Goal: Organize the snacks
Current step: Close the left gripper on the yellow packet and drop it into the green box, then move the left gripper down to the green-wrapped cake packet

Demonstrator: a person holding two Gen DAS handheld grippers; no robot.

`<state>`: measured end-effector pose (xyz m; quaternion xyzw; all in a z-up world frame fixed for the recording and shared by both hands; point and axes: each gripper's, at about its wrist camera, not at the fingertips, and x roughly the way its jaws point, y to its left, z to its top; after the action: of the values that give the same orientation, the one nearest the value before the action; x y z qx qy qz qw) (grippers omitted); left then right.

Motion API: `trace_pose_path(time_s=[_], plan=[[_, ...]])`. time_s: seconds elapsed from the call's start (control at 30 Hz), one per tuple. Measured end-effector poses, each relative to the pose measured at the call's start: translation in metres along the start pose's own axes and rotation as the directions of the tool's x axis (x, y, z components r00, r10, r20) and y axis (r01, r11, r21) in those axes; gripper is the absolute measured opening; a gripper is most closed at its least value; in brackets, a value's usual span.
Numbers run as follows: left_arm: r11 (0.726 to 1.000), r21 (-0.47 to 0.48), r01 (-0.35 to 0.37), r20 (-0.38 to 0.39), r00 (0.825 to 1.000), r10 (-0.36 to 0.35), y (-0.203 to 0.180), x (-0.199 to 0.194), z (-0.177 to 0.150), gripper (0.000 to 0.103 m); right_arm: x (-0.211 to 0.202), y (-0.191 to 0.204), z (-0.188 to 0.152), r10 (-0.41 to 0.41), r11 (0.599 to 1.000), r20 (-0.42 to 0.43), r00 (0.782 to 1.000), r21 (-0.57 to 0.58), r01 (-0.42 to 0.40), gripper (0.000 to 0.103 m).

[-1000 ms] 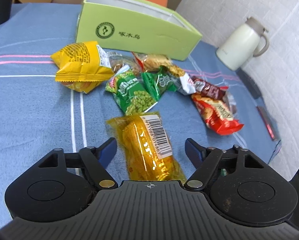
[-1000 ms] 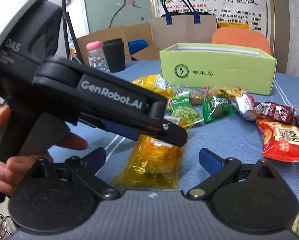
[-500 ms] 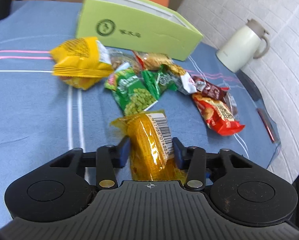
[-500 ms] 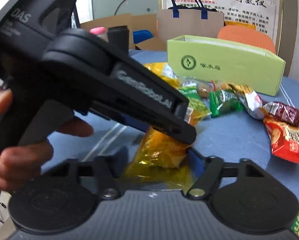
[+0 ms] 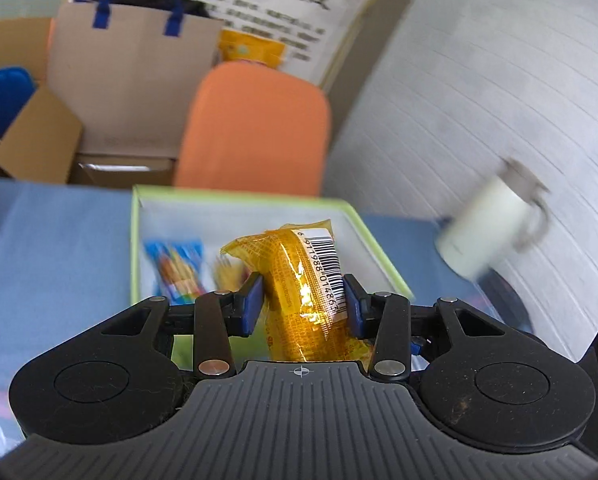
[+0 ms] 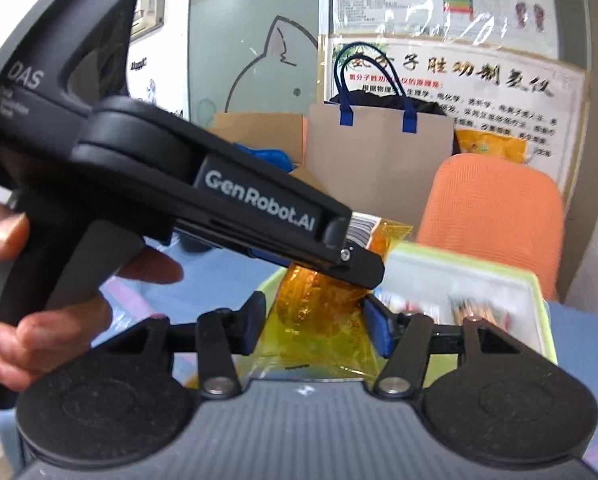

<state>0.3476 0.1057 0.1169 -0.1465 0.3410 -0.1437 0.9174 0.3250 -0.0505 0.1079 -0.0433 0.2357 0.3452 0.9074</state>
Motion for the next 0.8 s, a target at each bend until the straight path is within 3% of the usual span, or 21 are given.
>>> trace_pose_path(time_s=[0.17, 0.2, 0.3, 0.37, 0.53, 0.63, 0.8], plan=[[0.996, -0.023, -0.087, -0.043, 0.995, 0.086, 0.026, 0.052, 0.032, 0.022, 0.067, -0.027, 0.020, 0.038, 0.999, -0.076, 0.996, 0.015, -0.037, 0.063], [0.994, -0.024, -0.109, -0.046, 0.993, 0.107, 0.033, 0.060, 0.031, 0.025, 0.077, -0.030, 0.019, 0.038, 0.999, -0.091, 0.995, 0.020, -0.036, 0.064], [0.975, -0.018, -0.220, -0.015, 0.975, 0.220, 0.048, 0.071, 0.025, 0.046, 0.087, -0.043, 0.015, 0.016, 0.999, -0.094, 0.995, 0.051, -0.012, 0.069], [0.970, -0.014, -0.243, 0.036, 0.969, 0.244, 0.052, 0.060, 0.020, 0.048, 0.073, -0.048, 0.011, 0.025, 0.997, -0.060, 0.998, 0.080, -0.020, 0.070], [0.983, -0.043, -0.176, 0.100, 0.979, 0.180, 0.042, 0.012, 0.004, 0.059, 0.007, -0.050, 0.011, -0.010, 0.996, 0.058, 0.998, 0.090, 0.005, 0.078], [0.993, -0.023, -0.113, 0.111, 0.987, 0.115, 0.023, -0.018, -0.016, 0.066, -0.046, -0.040, -0.002, -0.039, 0.997, 0.116, 0.992, 0.077, 0.030, 0.095], [0.999, 0.033, -0.017, 0.078, 0.997, 0.014, -0.016, -0.052, -0.075, 0.071, -0.124, -0.015, -0.060, -0.101, 0.992, 0.113, 0.988, 0.087, 0.091, 0.093]])
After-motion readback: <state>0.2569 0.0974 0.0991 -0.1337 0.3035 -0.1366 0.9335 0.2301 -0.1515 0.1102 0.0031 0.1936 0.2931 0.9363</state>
